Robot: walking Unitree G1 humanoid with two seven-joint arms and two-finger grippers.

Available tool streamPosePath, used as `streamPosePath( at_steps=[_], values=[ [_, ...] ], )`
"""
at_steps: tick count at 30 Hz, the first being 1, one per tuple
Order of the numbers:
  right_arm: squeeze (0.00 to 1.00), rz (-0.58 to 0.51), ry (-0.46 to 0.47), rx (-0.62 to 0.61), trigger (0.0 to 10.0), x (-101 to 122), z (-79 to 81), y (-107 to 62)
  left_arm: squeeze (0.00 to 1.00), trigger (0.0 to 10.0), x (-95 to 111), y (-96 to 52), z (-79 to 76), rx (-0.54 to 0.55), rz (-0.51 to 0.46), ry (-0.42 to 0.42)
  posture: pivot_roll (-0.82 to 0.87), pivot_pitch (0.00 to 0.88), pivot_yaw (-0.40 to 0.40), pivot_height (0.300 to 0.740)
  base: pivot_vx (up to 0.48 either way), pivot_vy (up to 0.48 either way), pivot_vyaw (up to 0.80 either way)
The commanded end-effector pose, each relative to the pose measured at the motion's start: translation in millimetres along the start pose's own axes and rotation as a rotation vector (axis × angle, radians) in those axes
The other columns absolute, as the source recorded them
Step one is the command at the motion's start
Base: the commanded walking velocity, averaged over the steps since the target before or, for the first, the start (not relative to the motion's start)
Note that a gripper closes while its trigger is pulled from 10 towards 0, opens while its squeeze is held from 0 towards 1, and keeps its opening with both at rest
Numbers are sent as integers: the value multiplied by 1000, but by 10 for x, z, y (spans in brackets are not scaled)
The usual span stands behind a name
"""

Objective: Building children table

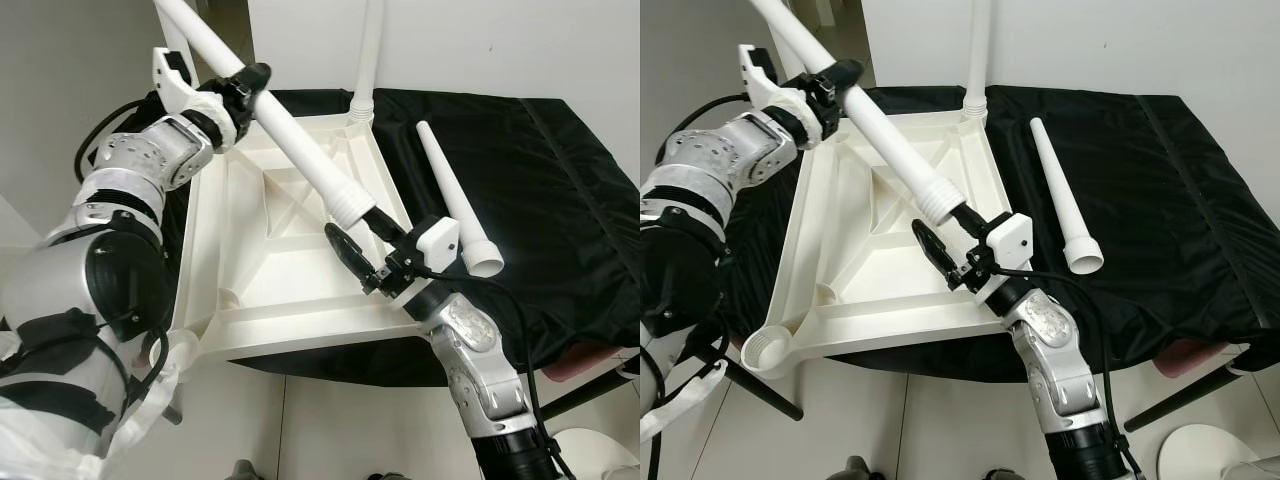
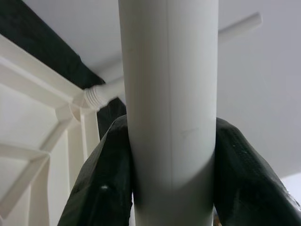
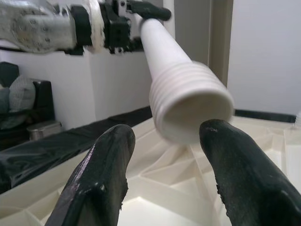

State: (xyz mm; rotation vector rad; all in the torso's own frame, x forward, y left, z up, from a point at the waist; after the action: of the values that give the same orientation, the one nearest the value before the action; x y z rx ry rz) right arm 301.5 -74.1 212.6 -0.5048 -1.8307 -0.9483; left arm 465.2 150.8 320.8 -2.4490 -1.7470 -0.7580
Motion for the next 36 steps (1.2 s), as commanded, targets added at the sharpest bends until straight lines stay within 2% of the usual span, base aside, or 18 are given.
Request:
streamPosePath(
  at_steps=[1,3,4,9,12,14,15,16,17,24,28,29,30,31,33,35,36],
  values=[
    [0,-12,1,-2,10000,33,14,-25,0,10000,78,-2,-33,-4,-31,-12,-56,49,56,740,0,0,0],
    [0,-12,1,-2,10000,33,14,-25,0,10000,78,-2,-33,-4,-31,-12,-56,49,56,740,0,0,0],
    [0,2,23,-27,10000,9,-4,-86,0,10000,167,-21,-44,-1,-58,21,-60,58,57,740,0,0,0],
    [0,5,42,-53,10000,9,-43,-124,0,10000,202,-26,-71,-13,-63,48,-60,58,57,740,0,0,0],
    [0,44,14,-163,10000,26,-286,-113,0,10000,133,3,-120,-46,-39,169,-63,61,55,740,0,0,0],
    [0,139,-101,-224,10000,-78,-440,-95,0,10000,93,20,-144,-62,-34,198,-63,62,52,740,0,0,0],
    [0,139,-101,-224,10000,-78,-440,-95,0,10000,93,20,-144,-62,-34,198,-63,62,52,740,0,0,0],
    [0,182,-144,-246,10000,-136,-497,-102,0,10000,82,27,-157,-70,-36,215,-56,64,43,740,0,0,0],
    [0,223,-145,-288,10000,-209,-574,-129,0,10000,58,38,-176,-80,-37,250,-50,64,36,740,0,0,0],
    [0,242,-146,-304,10000,-228,-580,-111,0,10000,-5,59,-207,-100,-44,335,-41,67,23,740,0,0,0],
    [0,238,-150,-326,10000,-192,-609,-71,0,10000,-101,83,-275,-139,-44,387,-29,66,12,740,0,0,0],
    [0,225,-128,-336,10000,-154,-631,-36,0,10000,-171,98,-341,-165,-51,457,-23,61,4,740,0,0,0],
    [0,225,-128,-336,10000,-154,-631,-36,0,10000,-171,98,-341,-165,-51,457,-23,61,4,740,0,0,0],
    [0,208,-101,-335,10000,-126,-630,-7,0,10000,-214,105,-397,-186,-65,497,-23,61,3,740,0,0,0],
    [0,201,-87,-315,10000,-130,-596,11,0,10000,-260,106,-434,-206,-71,526,-21,59,2,740,0,0,0],
    [0,201,-87,-315,10000,-130,-596,11,0,10000,-260,106,-434,-206,-71,526,-21,59,2,740,0,0,0],
    [0,200,-80,-293,10000,-146,-546,30,0,10000,-339,105,-476,-229,-76,568,-18,60,-1,740,0,0,0]
  ],
)
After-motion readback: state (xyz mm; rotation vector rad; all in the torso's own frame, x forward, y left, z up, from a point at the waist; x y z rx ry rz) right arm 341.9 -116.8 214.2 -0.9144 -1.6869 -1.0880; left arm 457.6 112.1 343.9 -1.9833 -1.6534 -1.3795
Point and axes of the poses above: a point about 5 cm out from each wrist's last joint towards the gripper, its own y axis pointing out of the wrist towards the gripper, its own x axis along the axis of the wrist's last joint, z = x × y, the point moved 5 cm from there along y, pointing out of the wrist towards the gripper, and after that the axes turned 6 degrees about -y, right-handed, at the moved point
